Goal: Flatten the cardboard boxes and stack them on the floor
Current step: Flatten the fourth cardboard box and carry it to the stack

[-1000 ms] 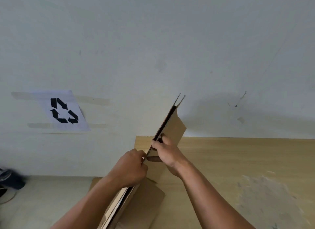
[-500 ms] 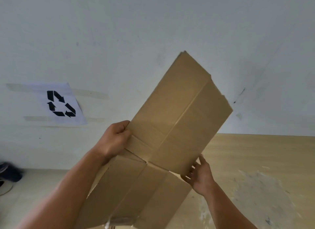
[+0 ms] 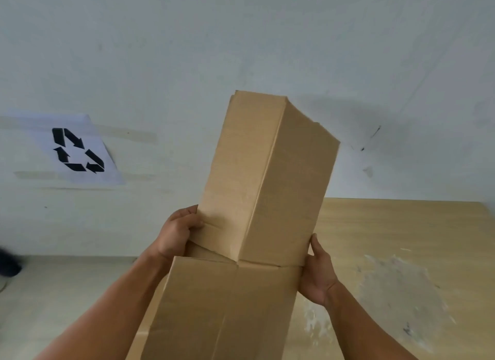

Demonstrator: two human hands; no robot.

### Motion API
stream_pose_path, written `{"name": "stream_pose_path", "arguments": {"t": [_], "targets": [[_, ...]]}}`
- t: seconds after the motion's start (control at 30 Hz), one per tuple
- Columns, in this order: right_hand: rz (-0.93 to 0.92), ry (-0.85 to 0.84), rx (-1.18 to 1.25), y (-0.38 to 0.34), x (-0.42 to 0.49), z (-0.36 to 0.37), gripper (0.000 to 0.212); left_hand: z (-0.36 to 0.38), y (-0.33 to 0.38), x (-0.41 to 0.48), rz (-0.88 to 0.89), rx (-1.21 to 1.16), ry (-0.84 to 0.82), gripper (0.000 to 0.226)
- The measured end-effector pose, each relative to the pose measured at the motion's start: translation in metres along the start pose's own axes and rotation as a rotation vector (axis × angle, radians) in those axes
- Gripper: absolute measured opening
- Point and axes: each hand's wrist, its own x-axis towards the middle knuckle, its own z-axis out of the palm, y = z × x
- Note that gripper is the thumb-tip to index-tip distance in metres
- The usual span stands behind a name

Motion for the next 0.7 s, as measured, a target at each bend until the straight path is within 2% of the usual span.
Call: {"name": "stream_pose_path", "arguments": {"t": [0.1, 0.2, 0.27, 0.43, 0.53, 0.63, 0.7], "targets": [[0.027, 0.003, 0.023, 0.010, 0.000, 0.004, 0.089, 0.000, -0.002, 0.005, -0.044, -0.014, -0.029, 0.036], [0.017, 0.031, 0.018, 0.011, 0.000, 0.002, 0.087, -0.006, -0.009, 0.010, -0.056, -0.005, -0.022, 0.020], [-0.008, 0.089, -0.036, 0.009, 0.001, -0.004, 0.080, -0.014, -0.017, 0.014, -0.077, 0.017, 0.033, 0.025], [-0.027, 0.247, -0.337, 0.005, 0.009, -0.022, 0.055, -0.034, -0.055, 0.019, -0.236, 0.070, 0.127, 0.033], [-0.023, 0.393, -0.530, 0.007, 0.018, -0.027, 0.056, -0.035, -0.083, 0.024, -0.340, 0.108, 0.201, 0.034], [-0.010, 0.443, -0.700, 0.015, 0.027, -0.027, 0.066, -0.037, -0.111, 0.028, -0.408, 0.191, 0.291, 0.032], [-0.004, 0.478, -0.758, 0.022, 0.031, -0.022, 0.062, -0.040, -0.128, 0.029, -0.437, 0.240, 0.311, 0.033]]}}
